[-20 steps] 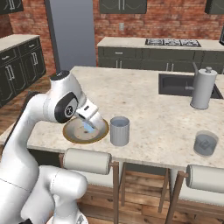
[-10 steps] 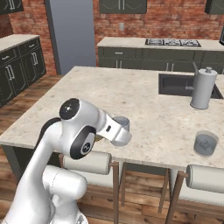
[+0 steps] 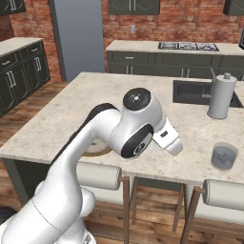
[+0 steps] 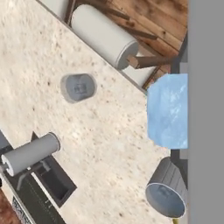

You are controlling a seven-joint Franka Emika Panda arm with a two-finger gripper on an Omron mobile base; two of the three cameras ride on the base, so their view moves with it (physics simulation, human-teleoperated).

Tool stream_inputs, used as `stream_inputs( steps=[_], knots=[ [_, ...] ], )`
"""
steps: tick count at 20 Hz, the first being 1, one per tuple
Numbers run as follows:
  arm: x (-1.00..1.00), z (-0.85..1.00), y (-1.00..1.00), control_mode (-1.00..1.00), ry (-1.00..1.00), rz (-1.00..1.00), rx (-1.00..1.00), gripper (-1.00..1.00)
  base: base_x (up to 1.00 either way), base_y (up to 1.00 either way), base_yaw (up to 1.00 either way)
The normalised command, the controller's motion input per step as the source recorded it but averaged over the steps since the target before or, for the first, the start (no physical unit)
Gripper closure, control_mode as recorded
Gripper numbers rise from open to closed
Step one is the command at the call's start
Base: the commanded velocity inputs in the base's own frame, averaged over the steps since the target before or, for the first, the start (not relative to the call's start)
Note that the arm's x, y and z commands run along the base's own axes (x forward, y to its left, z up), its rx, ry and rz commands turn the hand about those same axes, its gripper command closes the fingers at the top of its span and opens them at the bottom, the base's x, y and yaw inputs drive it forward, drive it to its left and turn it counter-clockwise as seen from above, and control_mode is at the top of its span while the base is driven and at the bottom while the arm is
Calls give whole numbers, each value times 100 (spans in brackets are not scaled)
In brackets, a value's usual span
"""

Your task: There are four ice cubes in the ice bowl. Place two ice cubes in each glass of water.

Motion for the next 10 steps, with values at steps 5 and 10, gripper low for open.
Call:
stream_inputs(
  steps=[5,10],
  knots=[
    [5,-15,-77,-100,-1,8,0,100,0,0,0],
    [40,-45,-18,-100,3,15,-21,100,0,0,0]
  ],
)
